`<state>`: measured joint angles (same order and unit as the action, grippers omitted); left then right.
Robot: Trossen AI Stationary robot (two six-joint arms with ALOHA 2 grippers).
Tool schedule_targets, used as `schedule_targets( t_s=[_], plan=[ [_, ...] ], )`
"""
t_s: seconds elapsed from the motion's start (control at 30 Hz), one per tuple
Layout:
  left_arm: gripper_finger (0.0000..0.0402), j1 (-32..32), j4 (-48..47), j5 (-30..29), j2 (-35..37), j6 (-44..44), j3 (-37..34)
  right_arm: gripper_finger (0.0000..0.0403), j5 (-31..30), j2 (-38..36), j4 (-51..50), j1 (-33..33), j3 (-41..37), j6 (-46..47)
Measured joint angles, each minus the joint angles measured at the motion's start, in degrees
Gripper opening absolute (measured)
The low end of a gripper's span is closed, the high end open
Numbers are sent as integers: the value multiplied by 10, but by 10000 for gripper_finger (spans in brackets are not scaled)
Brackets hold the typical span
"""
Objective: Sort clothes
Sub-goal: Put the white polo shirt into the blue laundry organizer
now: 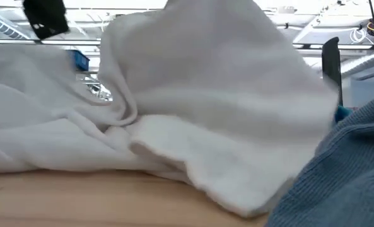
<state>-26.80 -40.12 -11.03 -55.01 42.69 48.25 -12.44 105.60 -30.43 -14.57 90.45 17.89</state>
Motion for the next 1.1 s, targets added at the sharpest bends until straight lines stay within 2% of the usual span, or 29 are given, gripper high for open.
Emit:
schedule_targets(
  t_s=[0.23,0.4,0.57,0.67,0.77,0.93,1.1],
  plan=[
    [107,-11,-13,4,-9,-57,0,0,-11,0,-14,3,0,0],
    [107,-25,-130,17,-20,105,-13,0,-12,0,-17,3,0,-3],
    [107,-65,-132,26,-55,261,-74,0,-12,0,-18,3,0,-10],
    [107,-80,-97,34,-92,304,-99,0,-12,0,-17,4,0,-13],
    [107,-88,-1,50,-130,301,-121,0,-13,0,-19,4,0,-14],
    [107,-85,158,49,-207,253,-130,0,-13,4,-38,3,0,-14],
    [107,-60,302,48,-293,206,-130,0,-27,4,-110,4,-1,-6]
  ],
)
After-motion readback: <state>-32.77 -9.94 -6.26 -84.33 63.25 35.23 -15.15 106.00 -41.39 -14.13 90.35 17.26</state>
